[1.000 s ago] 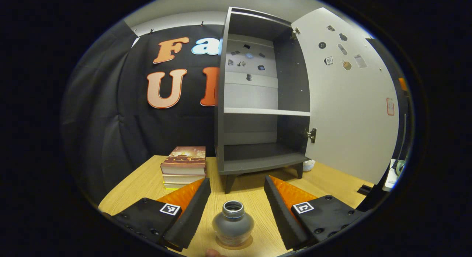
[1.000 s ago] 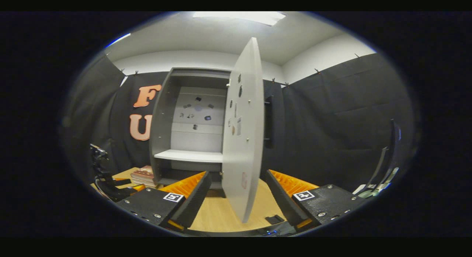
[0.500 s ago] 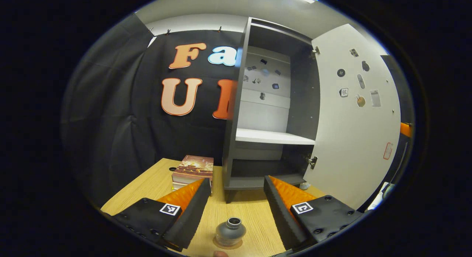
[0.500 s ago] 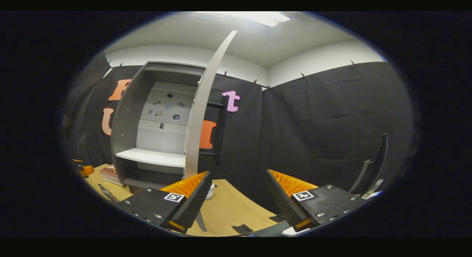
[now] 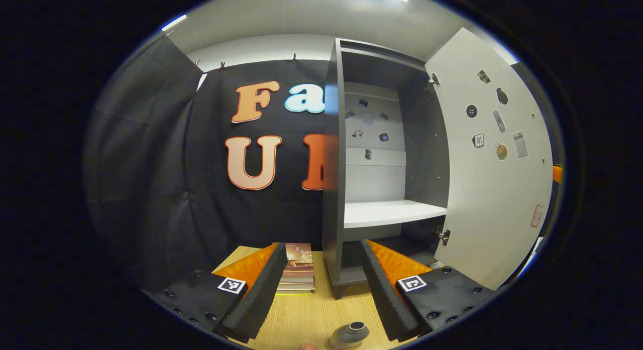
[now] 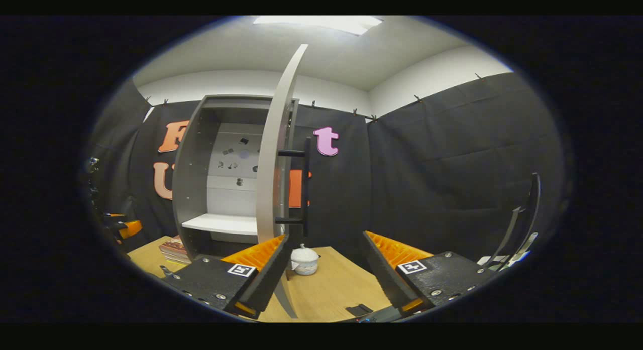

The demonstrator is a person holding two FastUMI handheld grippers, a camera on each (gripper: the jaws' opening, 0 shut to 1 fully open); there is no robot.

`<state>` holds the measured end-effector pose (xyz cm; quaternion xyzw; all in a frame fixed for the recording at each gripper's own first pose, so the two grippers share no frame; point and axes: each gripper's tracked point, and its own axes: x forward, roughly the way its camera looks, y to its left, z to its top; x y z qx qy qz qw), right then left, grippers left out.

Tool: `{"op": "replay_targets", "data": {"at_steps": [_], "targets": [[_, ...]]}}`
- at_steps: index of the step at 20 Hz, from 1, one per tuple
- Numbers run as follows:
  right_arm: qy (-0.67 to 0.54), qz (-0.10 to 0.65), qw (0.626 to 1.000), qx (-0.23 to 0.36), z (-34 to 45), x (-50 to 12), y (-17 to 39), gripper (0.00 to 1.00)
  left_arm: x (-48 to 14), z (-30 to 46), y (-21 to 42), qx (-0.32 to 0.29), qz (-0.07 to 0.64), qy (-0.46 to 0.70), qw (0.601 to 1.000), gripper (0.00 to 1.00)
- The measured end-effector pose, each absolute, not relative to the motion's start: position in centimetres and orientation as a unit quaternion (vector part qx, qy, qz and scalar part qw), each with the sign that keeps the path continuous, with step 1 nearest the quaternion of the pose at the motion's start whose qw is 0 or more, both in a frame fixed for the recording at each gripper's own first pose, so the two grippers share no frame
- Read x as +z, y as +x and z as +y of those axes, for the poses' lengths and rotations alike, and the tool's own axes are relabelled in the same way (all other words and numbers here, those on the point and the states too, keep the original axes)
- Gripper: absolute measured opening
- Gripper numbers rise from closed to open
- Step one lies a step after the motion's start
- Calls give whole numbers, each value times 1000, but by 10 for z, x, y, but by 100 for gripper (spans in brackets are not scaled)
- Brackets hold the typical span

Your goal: Open the cabinet door with the right hand, grasp the bottle in the cabinet with the left hand and place it on the coaster, then close the cabinet door with the right hand.

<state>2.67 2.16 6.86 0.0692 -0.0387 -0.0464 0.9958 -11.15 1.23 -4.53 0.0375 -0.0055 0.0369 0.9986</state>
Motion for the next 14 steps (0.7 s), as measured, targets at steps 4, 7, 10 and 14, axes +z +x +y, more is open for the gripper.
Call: {"op": "replay_targets", "data": {"at_steps": [4, 7, 10, 14], "targets": [[84, -39, 996, -10, 44, 72, 25, 87, -40, 15, -106, 34, -4, 21, 999, 94], [95, -39, 994, 30, 66, 76, 24, 87, -39, 21, -98, 29, -2, 12, 1000, 94], [114, -46, 990, 66, 86, 83, 26, 87, -40, 25, -89, 22, -1, 10, 1000, 94], [125, -49, 985, 111, 113, 88, 27, 88, -43, 34, -81, 11, -3, -6, 1000, 94]]}}
